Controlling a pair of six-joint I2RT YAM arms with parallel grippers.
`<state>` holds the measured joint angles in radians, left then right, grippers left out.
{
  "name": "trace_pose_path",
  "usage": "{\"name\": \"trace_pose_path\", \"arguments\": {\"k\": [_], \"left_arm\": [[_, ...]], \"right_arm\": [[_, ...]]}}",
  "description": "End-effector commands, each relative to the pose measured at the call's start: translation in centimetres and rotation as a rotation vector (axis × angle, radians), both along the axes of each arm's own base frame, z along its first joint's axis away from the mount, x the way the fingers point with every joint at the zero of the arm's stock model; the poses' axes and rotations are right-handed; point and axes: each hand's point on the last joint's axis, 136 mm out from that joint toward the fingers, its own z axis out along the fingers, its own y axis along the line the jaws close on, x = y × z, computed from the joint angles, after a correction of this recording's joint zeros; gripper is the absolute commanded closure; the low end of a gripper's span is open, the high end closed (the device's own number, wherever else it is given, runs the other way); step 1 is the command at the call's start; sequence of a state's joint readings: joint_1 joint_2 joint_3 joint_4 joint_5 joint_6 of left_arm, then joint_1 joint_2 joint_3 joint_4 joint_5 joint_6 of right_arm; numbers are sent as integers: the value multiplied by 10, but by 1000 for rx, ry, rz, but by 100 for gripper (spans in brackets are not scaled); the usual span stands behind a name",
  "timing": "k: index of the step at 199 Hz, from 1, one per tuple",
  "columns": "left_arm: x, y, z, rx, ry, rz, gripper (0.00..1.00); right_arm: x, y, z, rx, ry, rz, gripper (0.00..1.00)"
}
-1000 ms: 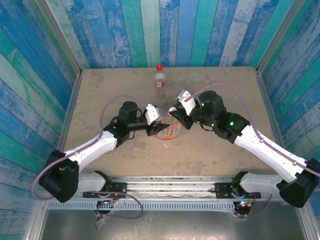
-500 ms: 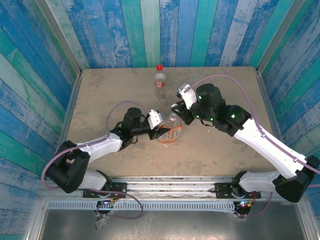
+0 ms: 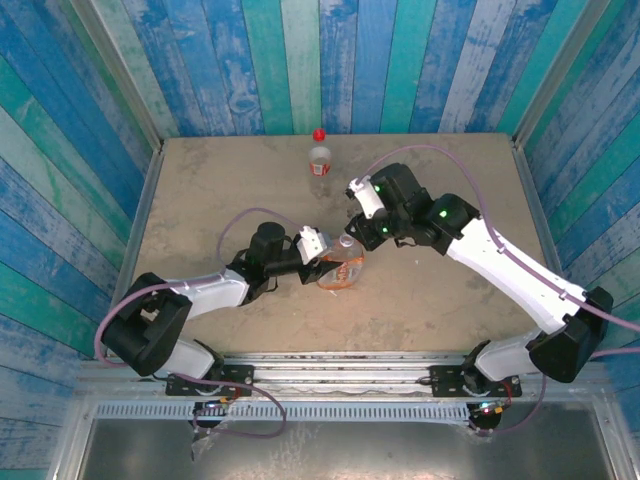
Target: Screw on the bottle caps
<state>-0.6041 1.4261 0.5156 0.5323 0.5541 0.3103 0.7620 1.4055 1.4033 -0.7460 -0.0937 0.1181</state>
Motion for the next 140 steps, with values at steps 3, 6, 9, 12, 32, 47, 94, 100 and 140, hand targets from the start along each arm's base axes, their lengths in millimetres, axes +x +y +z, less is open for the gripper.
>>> {"name": "trace_pose_path", "arguments": {"k": [3,6,9,12,32,47,94,100,140], "left_arm": [[-2,1,-15,32,13,1,47],[-2,1,-15,33,14,0,47],[-2,1,-16,35,14,1,46],[-2,1,-15,34,15,-1,46],[-2,1,-15,40,15,-4,46],[-1,1,-15,44,13,-4,46],[-1,0,-15,44,15,-6,46],[-1,0,-15,45,14,-7,46],[-1,0,-15,47,18,-6,46]], "right_arm": [[1,5,1,9,35,6,73],[1,5,0,8,38,8,73],[1,6,-1,6,40,11,73],[1,7,-2,6,44,13,73],[2,10,-9,-9,71,22,73],[1,12,-14,-19,90,27,73],[0,10,-22,-52,116,28,73],[0,9,-24,-58,120,28,73],[0,7,-29,-76,135,28,73]]}}
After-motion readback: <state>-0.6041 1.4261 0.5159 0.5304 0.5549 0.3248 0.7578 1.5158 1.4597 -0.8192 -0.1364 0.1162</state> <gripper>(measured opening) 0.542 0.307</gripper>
